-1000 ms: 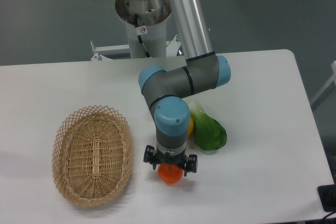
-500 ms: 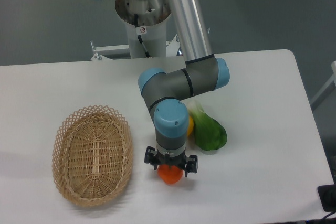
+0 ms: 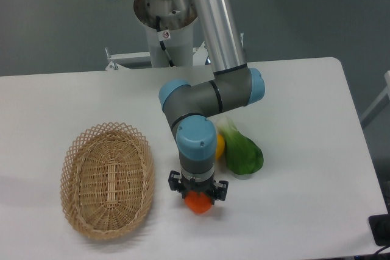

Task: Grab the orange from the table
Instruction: 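Close the gripper fingers around the orange tangerine, then lift the gripped tangerine up off the table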

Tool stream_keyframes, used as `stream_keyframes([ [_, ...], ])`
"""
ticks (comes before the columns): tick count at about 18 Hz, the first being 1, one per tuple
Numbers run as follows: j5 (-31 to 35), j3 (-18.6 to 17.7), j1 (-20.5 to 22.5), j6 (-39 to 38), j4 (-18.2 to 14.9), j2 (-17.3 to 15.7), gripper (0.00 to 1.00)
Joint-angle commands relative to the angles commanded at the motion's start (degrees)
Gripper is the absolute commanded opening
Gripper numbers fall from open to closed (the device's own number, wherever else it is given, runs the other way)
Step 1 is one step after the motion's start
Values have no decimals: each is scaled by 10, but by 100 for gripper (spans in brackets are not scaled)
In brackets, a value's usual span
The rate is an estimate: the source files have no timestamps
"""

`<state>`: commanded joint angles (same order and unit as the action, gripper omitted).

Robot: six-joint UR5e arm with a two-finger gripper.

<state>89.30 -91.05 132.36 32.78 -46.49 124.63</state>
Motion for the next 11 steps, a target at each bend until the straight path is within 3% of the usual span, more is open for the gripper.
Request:
stream_keyframes([
  [6,17,21,0,7,0,-6,66],
  [11,11,47,6,22,-6,-40,66],
])
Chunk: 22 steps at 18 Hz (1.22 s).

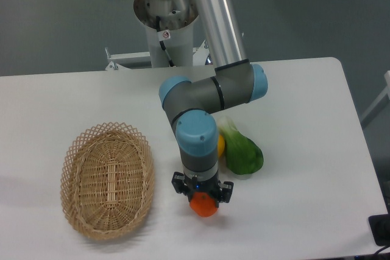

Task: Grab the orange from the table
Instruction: 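Lift the gripped tangerine up off the table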

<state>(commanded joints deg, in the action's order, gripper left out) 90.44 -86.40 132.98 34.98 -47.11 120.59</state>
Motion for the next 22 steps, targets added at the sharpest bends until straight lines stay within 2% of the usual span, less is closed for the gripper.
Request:
stream_keyframes([
  [5,4,37,1,5,-4,-17,66],
  [7,4,38,3,44,-15,-32,66],
  [10,-3,38,22,76,-55,-62,66],
  [13,-43,39,39,92,-82,-90,66],
  [18,-62,32,53,113,-86,-115,67],
  [22,-72,31,54,113,-92,-121,64],
])
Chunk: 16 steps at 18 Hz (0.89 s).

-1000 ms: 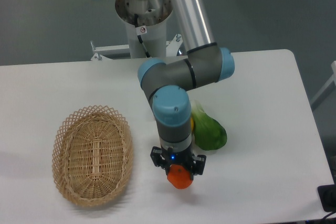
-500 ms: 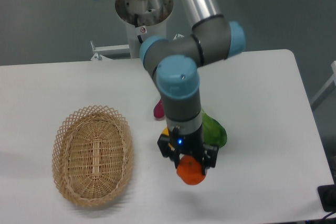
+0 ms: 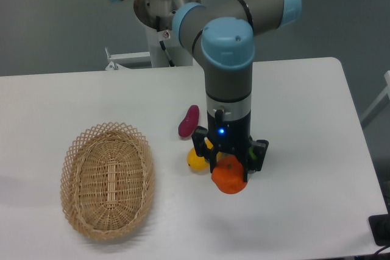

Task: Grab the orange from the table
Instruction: 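Lift the gripped tangerine up off the table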

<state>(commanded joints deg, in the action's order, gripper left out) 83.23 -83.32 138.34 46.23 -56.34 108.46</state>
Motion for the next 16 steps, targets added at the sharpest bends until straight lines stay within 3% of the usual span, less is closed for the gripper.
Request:
stream_keyframes([
  [16,2,-4,8,19,-9,-13,65],
])
